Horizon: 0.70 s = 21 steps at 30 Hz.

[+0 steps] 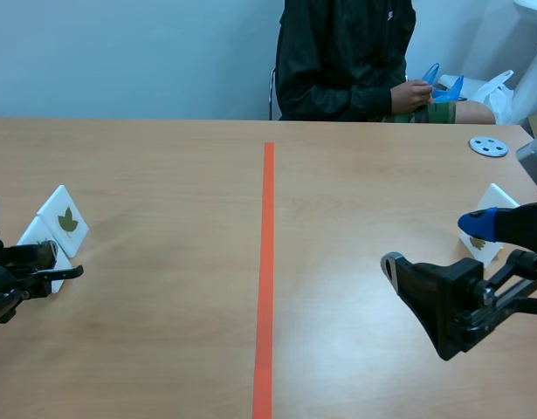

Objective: Sort the leaf by its shape. The table is split by an orange tape line. A compound leaf with several leaflets goes to the left side, a simple leaf with one blade goes to the right side. Return to the home posture when a red brick is placed on the table.

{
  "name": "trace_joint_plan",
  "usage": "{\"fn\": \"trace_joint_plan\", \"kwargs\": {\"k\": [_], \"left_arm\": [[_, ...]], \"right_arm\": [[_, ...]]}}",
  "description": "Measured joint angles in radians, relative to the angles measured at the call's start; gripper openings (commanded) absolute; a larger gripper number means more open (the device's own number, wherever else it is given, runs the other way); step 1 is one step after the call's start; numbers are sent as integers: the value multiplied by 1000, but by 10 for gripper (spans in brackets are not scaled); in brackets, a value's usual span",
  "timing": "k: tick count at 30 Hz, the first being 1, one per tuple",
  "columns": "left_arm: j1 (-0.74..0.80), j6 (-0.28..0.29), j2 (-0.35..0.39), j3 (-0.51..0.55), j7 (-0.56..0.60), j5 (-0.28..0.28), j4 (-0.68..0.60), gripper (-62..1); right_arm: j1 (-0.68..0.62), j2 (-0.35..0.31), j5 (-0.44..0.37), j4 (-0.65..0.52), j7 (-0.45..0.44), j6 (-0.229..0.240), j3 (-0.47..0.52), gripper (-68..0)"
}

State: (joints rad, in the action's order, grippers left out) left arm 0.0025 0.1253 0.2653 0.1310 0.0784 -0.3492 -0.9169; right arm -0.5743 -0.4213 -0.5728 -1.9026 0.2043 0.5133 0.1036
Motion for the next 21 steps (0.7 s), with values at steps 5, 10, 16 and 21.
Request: {"fn": "trace_joint_plan", "kwargs": {"k": [5,10,16,21], "left_arm": [[-13,-2,0,0,45,0,31,-567],[-14,-2,0,0,46,-19,31,-527],[-13,-2,-6,-1,46,-23,31,-476],[-13,-2,-8,-1,47,-23,31,-305]], "right_arm": [[0,0,0,0,0,0,0,4],[0,0,0,0,0,0,0,4],[0,0,0,0,0,0,0,4],[0,0,0,0,0,0,0,4]]}}
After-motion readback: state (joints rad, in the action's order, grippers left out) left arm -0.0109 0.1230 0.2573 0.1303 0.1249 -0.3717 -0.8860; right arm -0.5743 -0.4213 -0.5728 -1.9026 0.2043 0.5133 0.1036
